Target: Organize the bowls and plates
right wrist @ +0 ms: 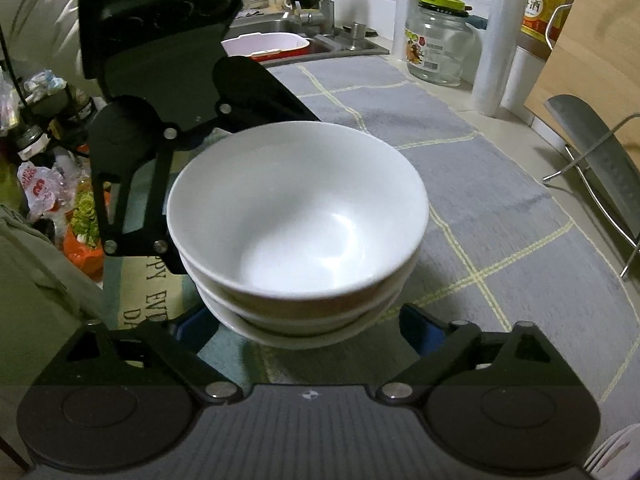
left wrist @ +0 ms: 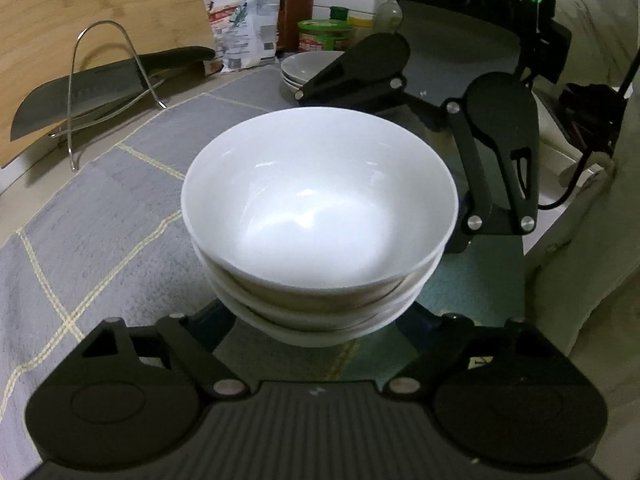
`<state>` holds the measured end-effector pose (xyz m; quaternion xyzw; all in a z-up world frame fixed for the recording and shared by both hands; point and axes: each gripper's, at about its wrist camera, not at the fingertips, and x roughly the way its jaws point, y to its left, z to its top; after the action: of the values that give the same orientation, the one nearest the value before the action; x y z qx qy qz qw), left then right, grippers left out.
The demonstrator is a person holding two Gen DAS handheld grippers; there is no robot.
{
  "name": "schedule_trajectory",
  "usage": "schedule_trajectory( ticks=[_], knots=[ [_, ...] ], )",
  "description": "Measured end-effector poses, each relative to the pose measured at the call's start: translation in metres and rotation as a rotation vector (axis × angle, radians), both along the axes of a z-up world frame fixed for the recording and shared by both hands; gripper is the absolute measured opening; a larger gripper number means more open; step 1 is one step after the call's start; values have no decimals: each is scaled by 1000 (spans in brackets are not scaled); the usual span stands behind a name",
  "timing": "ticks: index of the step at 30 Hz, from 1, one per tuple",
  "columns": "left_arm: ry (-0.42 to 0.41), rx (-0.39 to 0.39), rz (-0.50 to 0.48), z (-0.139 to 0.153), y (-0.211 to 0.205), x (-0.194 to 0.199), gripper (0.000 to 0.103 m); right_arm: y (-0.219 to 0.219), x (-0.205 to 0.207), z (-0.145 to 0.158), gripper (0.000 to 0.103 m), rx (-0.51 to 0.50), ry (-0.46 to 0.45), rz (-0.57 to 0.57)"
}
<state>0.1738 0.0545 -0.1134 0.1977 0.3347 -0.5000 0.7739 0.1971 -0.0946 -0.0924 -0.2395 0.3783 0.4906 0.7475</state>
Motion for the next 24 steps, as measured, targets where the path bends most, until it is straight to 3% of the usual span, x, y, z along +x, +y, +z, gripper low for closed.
schedule_trajectory(
  ticks=[6, 16, 24],
  knots=[
    [15, -7, -29, 0, 3, 5, 84, 2, 4, 1, 87, -2, 42, 4],
    [25, -3, -77, 1, 2, 11, 84, 3, 4, 0, 87, -11, 44, -5],
    [-12, 45, -114, 5, -5, 9, 85, 5, 2, 1, 88, -18, 25, -14]
  ],
)
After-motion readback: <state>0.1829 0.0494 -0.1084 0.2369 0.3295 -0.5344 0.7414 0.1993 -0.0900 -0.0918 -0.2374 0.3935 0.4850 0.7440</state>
